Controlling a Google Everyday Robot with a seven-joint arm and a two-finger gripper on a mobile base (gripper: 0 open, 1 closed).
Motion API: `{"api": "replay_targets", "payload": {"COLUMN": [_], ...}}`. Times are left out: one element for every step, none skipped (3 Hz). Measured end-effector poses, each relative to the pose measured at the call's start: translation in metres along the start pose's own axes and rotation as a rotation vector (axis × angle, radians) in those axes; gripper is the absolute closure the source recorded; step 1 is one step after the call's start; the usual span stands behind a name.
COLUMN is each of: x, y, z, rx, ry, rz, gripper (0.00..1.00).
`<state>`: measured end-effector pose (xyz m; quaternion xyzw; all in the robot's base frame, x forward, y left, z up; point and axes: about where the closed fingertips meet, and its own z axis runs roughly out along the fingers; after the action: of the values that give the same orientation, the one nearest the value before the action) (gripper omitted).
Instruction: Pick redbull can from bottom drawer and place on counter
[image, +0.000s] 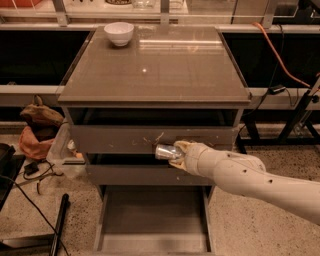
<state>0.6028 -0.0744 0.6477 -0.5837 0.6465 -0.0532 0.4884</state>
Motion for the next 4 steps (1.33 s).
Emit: {"api": "replay_targets", "payload": {"x": [0.0, -0.012, -0.047, -0.085], "y": [0.0, -0.018, -0.073, -0.144], "z": [0.0, -0.014, -0.058, -0.105], "rx": [0.0, 0.03, 0.151, 0.295], "ry": [0.0, 0.002, 0.003, 0.015], "rz": [0.0, -0.029, -0.096, -0.203], "gripper": [1.0, 1.0, 1.0, 1.0]}}
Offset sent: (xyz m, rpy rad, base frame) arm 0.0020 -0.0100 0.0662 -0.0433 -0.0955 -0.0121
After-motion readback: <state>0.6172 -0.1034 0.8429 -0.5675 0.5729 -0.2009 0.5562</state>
